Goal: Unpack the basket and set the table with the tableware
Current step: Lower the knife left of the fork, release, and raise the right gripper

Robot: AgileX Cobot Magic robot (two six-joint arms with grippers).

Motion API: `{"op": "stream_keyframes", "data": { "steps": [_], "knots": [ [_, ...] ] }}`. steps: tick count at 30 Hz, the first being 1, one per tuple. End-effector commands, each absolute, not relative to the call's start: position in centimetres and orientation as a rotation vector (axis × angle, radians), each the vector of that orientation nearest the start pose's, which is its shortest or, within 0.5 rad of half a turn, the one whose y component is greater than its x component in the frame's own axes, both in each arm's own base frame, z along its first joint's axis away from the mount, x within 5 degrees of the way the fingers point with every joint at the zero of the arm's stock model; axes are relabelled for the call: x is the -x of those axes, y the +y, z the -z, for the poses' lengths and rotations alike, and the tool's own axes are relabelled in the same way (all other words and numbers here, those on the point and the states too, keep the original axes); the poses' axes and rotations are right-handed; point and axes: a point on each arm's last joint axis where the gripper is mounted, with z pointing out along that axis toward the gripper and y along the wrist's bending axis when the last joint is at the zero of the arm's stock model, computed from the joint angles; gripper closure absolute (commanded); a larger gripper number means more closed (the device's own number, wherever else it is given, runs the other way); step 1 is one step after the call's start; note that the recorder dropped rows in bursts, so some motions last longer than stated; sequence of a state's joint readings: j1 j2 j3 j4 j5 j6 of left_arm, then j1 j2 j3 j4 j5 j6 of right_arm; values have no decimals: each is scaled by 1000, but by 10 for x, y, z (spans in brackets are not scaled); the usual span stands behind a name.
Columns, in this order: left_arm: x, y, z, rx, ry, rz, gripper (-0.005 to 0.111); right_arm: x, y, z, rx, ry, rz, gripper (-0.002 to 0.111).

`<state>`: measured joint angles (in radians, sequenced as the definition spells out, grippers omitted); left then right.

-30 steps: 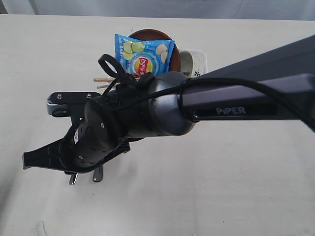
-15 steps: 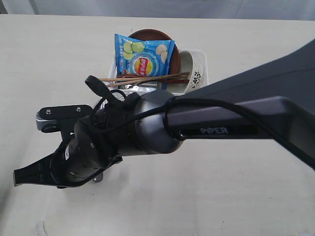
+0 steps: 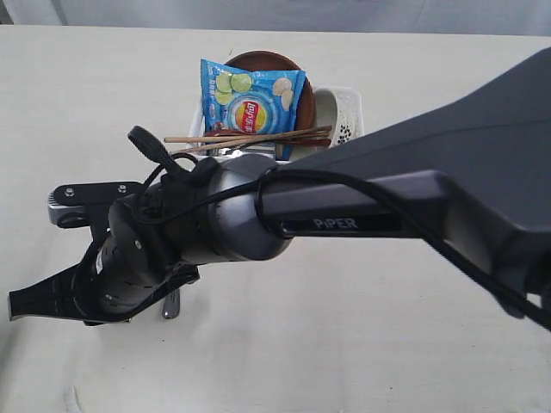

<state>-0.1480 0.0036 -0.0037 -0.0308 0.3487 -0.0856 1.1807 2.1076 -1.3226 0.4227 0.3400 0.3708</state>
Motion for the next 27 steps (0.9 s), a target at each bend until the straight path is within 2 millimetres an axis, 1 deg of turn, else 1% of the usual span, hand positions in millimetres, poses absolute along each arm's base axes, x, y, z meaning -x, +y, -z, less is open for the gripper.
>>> {"op": "stream_keyframes", "data": {
  "steps": [1,11,21,27],
  "knots": [
    [-53,-9,-182,-46,1834,195,107,-158,401,-122,624,2786,-750,109],
    [-53,-9,-182,-46,1834,195,107,-158,397,-105,644,2839,-657,109],
    [-53,-9,-182,-46,1834,195,107,-158,397,-105,626,2847,-654,109],
    [-53,-9,-182,-46,1834,195,107,-158,394,-103,624,2858,-609,109]
  ]
}}
